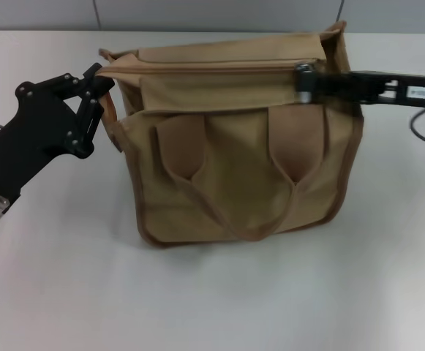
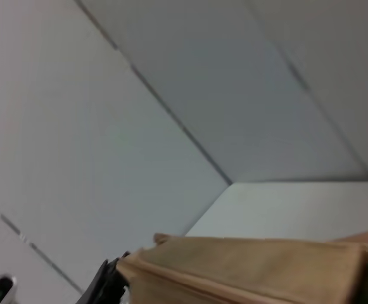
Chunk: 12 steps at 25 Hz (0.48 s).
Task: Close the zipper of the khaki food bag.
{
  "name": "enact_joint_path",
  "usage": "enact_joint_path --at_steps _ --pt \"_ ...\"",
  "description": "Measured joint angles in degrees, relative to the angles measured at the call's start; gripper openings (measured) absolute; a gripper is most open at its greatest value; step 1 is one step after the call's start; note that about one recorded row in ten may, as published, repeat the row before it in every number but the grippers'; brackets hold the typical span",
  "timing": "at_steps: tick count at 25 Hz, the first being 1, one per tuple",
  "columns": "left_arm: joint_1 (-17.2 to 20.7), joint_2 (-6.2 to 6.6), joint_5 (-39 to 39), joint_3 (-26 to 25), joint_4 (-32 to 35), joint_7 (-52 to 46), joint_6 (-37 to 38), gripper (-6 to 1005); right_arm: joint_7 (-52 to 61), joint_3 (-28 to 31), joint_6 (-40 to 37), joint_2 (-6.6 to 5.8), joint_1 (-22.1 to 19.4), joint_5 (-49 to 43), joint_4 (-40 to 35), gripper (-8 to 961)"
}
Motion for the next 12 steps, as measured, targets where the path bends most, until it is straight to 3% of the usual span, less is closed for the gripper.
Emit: enact_joint_path --at_steps 12 --pt "-1.46 -0.13 -0.15 0.15 -0.09 -0.04 -1.19 93 -4.92 4.39 -3.46 -0.60 -1.62 2.04 2.44 9"
